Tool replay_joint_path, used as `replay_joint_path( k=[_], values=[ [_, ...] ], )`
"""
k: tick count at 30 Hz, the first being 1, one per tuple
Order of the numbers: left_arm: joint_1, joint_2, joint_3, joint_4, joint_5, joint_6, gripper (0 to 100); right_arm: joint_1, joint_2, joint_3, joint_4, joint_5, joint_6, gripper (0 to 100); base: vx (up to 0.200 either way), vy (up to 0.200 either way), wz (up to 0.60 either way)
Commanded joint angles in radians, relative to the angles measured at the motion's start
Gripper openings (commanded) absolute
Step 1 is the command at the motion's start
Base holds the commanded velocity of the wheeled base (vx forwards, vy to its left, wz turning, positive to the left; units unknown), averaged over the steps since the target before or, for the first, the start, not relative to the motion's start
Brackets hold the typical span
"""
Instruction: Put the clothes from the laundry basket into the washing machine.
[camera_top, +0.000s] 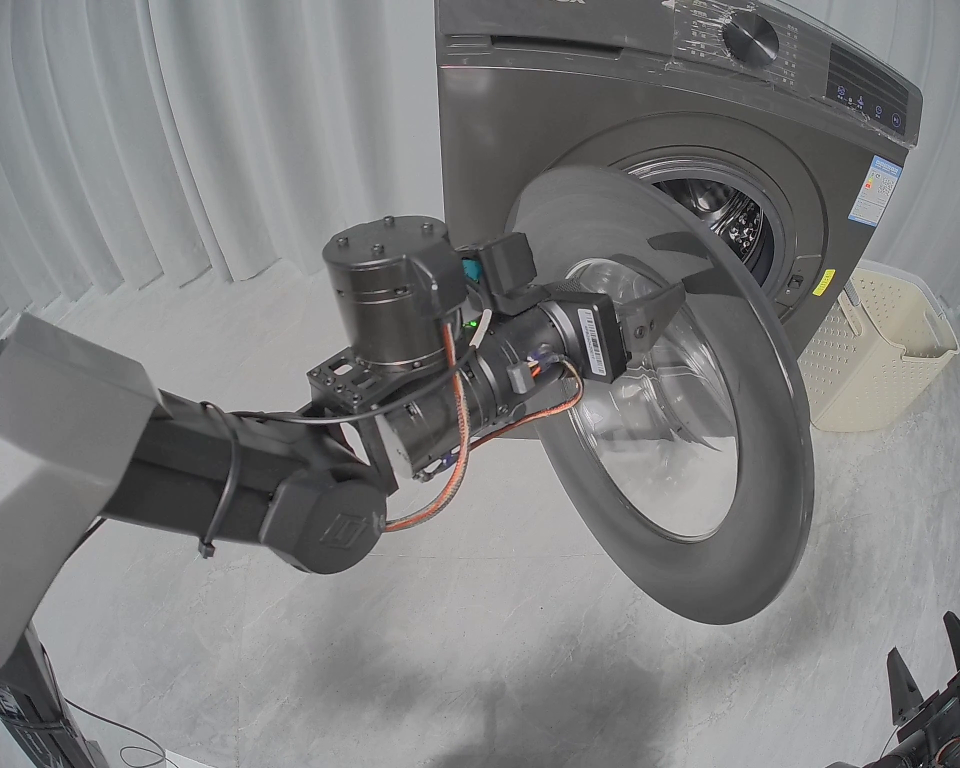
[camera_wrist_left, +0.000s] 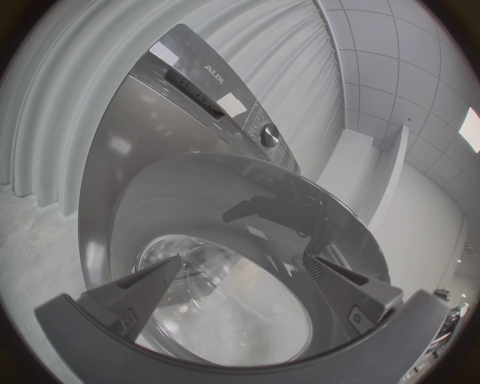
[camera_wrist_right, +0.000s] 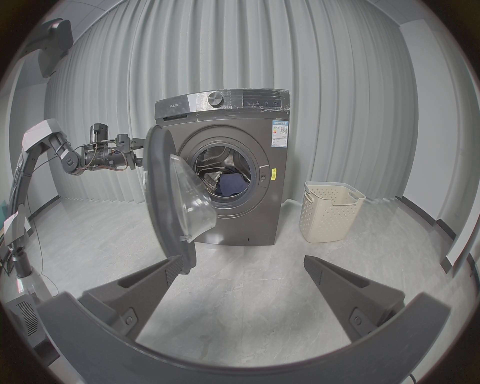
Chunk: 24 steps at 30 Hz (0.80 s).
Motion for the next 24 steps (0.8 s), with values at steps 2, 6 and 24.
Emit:
replay_joint_path(
  k=[2, 6, 24],
  values=[
    [-0.003, 0.078, -0.067, -0.007, 0.050, -0.001, 100, 0.000, -0.005, 0.018, 0.000, 0.000, 0.000, 100, 0.000, 0.000, 0.00],
    [-0.007, -0.036, 0.057, 0.017, 0.055, -0.001, 100, 0.000, -0.005, 0.018, 0.000, 0.000, 0.000, 100, 0.000, 0.000, 0.00],
    [0.208, -1.255, 1.140, 0.232, 0.130, 0.221, 100, 0.000, -0.005, 0.018, 0.000, 0.000, 0.000, 100, 0.000, 0.000, 0.00]
  ],
)
